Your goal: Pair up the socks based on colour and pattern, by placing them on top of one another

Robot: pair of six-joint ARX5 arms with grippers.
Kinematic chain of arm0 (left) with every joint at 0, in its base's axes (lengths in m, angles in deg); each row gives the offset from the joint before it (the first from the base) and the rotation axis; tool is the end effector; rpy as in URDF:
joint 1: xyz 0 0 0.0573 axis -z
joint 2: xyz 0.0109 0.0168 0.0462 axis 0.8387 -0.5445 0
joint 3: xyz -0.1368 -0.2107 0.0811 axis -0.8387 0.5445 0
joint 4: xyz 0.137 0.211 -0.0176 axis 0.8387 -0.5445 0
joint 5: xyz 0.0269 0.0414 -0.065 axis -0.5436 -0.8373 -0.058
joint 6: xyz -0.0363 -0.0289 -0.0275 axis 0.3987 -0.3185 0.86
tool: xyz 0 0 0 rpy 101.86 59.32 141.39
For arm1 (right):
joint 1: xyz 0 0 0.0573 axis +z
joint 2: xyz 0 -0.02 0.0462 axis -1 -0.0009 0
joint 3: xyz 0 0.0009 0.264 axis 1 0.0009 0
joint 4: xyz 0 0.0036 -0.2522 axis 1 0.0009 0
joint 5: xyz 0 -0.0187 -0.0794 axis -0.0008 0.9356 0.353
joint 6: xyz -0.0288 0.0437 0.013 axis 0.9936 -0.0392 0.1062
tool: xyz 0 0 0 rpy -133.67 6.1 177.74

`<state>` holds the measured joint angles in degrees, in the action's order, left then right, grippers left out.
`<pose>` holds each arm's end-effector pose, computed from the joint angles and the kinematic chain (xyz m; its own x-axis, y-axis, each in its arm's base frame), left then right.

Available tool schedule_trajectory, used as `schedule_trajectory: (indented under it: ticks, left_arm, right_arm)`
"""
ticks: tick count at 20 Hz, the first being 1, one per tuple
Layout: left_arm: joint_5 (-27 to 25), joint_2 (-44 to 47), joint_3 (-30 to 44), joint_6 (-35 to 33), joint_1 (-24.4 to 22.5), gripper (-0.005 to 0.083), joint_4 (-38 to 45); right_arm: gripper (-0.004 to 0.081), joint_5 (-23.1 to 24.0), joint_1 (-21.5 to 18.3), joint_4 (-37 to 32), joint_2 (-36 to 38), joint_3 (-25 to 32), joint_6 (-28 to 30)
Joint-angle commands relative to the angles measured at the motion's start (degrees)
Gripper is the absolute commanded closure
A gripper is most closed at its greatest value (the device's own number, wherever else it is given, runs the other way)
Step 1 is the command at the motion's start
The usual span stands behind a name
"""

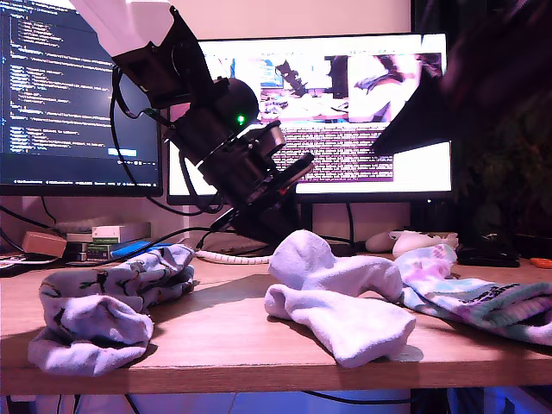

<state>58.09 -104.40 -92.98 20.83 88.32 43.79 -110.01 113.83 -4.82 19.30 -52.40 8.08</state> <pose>0.3849 -0.2498 0.1837 0.2013 -0.6643 -0.7199 0.6612 0.6344 -0.4005 0.2213 0.1121 0.2172 0.4962 0.7082 -0.5022 -0.8645 0.4564 -0.2106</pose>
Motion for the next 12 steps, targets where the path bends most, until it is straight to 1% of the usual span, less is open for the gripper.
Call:
schedule_trajectory:
  ticks: [1,2,5,6,9,10,12]
  left_arm:
    - [0.5,-1.3,-0.1,-0.5,0.1,0.0793,0.3]
    - [0.5,-1.3,-0.1,-0.5,0.1,0.0793,0.1]
    - [0.5,-1.3,-0.1,-1.4,0.0,0.0793,-0.2]
    - [0.5,-1.3,-0.1,-1.4,-0.1,0.0793,-0.2]
    - [0.7,-1.3,-0.1,-1.4,-0.8,0.0793,-0.2]
    - [1.1,-1.3,-0.1,-1.4,-1.0,0.0793,-0.2]
    - [1.9,-1.3,-0.1,-1.4,-1.6,0.0793,-0.3]
  right_arm:
    - [0.0450,-0.1,0.9,-0.8,-5.4,-3.7,1.2]
    - [0.0449,-0.2,1.0,-0.5,-8.3,-5.7,2.1]
    - [0.0447,-0.2,1.2,1.7,-15.6,-13.5,2.3]
    - [0.0447,-0.2,1.2,3.7,-17.8,-15.9,2.8]
    - [0.0452,-0.5,1.2,13.9,-23.7,-23.1,4.6]
    - [0.0454,-1.4,1.2,17.6,-25.3,-25.1,5.4]
    - [0.0456,-3.3,1.1,22.0,-27.3,-27.6,7.1]
